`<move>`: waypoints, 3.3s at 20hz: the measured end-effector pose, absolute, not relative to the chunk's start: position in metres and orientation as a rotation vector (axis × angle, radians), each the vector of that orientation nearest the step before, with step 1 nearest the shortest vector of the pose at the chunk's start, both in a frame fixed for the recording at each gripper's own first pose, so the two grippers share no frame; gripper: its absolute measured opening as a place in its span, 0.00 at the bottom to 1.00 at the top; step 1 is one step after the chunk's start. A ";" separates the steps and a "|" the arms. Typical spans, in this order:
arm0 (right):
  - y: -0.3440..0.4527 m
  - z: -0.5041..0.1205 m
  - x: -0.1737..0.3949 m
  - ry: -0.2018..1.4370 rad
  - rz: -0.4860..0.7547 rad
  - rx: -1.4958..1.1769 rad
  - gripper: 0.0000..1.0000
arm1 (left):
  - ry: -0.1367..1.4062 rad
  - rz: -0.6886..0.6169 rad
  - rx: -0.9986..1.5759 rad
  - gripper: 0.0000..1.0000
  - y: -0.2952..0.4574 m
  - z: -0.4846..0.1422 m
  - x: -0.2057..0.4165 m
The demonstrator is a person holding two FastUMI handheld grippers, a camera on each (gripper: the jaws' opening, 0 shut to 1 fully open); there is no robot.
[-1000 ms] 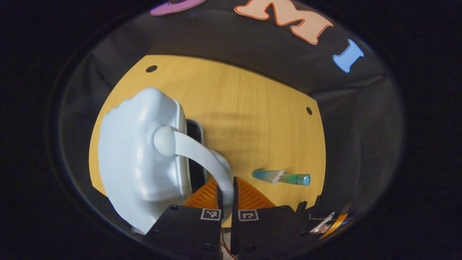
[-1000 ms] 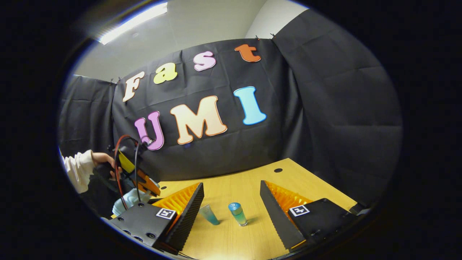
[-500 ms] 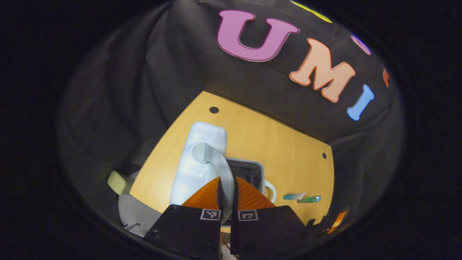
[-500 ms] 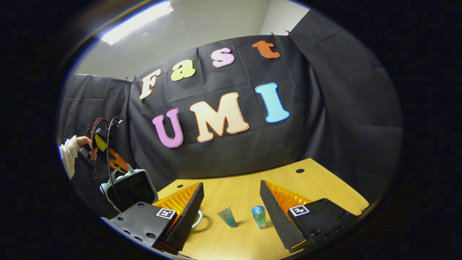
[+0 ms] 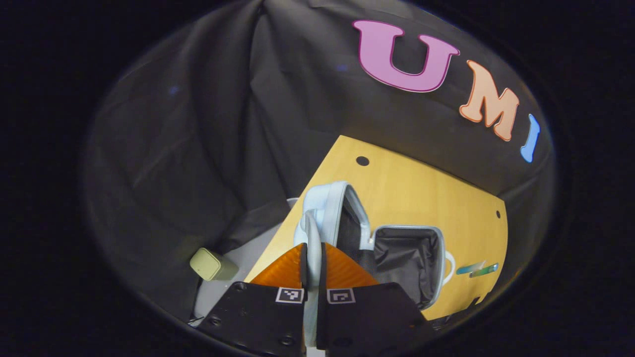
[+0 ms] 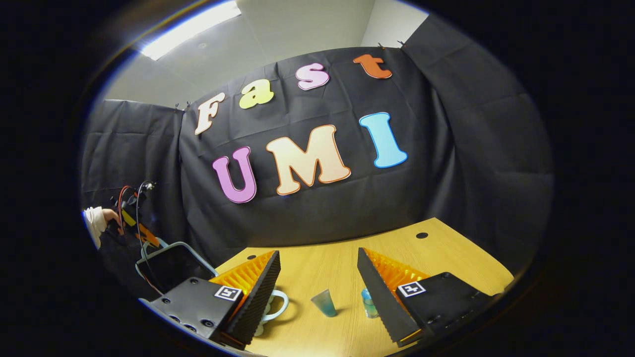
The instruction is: First open the suitcase, pack the skin care products into it, and then close the suitcase.
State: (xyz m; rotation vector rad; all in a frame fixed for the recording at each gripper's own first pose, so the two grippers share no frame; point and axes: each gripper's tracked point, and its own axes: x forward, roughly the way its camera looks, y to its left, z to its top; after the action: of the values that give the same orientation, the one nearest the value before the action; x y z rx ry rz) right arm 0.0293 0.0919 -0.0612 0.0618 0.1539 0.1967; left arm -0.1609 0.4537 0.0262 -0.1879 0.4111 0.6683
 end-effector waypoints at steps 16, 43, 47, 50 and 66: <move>0.114 -0.085 0.021 0.193 0.130 -0.037 0.97 | 0.548 0.693 -0.405 0.04 0.554 -0.172 -0.150; 0.029 -0.204 0.079 0.426 0.230 -0.118 0.98 | 0.161 0.003 -0.041 0.96 0.043 -0.087 0.051; 0.012 -0.230 0.092 0.459 0.240 -0.108 0.98 | 0.188 -0.014 -0.095 0.96 0.013 -0.132 0.094; 0.007 -0.248 0.096 0.480 0.256 -0.105 0.98 | 0.212 -0.007 -0.106 0.96 0.005 -0.157 0.112; -0.001 -0.302 0.106 0.570 0.307 -0.146 0.98 | 0.277 0.039 -0.027 0.28 0.000 -0.196 0.157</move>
State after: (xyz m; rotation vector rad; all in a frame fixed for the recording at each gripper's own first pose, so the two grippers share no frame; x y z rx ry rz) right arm 0.1058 -0.0011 -0.3021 -0.1456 0.5695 0.3071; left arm 0.1566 -0.0003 -0.1961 -0.0273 0.2765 0.0393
